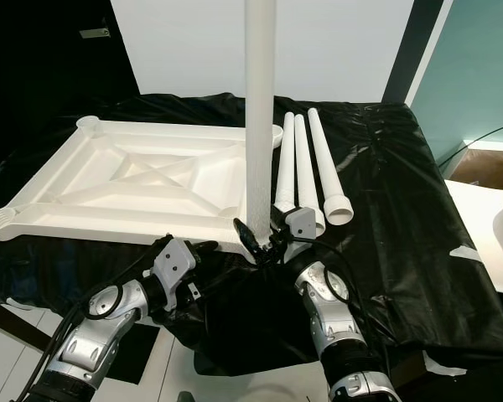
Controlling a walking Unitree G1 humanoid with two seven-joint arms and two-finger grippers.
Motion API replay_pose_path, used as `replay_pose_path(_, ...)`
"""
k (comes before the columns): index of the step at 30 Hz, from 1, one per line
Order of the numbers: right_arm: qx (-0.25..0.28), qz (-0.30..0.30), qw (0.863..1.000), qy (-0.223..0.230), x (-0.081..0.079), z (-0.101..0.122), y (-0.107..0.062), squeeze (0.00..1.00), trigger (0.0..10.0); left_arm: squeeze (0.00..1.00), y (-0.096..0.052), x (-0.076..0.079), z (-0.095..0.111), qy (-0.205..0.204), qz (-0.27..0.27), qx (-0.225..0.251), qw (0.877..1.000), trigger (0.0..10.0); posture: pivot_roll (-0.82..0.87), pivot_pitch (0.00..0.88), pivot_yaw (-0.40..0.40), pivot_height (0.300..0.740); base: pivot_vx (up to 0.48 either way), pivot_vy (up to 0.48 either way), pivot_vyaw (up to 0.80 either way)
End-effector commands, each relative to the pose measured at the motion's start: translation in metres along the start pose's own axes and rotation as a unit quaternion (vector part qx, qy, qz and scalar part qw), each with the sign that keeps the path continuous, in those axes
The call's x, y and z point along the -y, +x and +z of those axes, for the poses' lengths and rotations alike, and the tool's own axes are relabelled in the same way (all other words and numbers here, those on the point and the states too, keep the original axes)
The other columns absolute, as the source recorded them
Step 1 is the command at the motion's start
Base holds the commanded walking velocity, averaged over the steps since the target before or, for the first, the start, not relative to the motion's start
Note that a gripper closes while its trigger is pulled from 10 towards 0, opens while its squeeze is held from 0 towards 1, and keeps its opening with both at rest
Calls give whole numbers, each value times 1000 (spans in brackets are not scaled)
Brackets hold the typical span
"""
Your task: Building children table
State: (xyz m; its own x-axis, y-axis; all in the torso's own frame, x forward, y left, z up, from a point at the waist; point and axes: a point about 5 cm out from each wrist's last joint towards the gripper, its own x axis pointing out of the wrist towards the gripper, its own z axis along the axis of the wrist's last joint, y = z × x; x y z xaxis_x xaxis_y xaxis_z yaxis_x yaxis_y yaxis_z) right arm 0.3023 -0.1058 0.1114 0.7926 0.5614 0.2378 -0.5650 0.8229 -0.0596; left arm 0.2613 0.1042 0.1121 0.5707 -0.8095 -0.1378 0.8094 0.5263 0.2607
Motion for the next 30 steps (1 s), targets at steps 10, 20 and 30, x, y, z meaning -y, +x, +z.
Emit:
replay_pose_path(10,-16,9,1000,-22,4,2,-6,0,10000,0,-5,2,-2,-3,18,-5,1000,10000,207,0,0,740,0,0,0)
replay_pose_path(20,-60,144,987,-49,13,9,-5,0,10000,0,0,-1,2,1,7,1,1000,10000,165,0,23,740,0,0,0)
replay_pose_path(30,-75,175,979,-73,25,18,1,0,10000,0,-1,1,2,2,7,0,1000,10000,171,0,14,740,0,0,0)
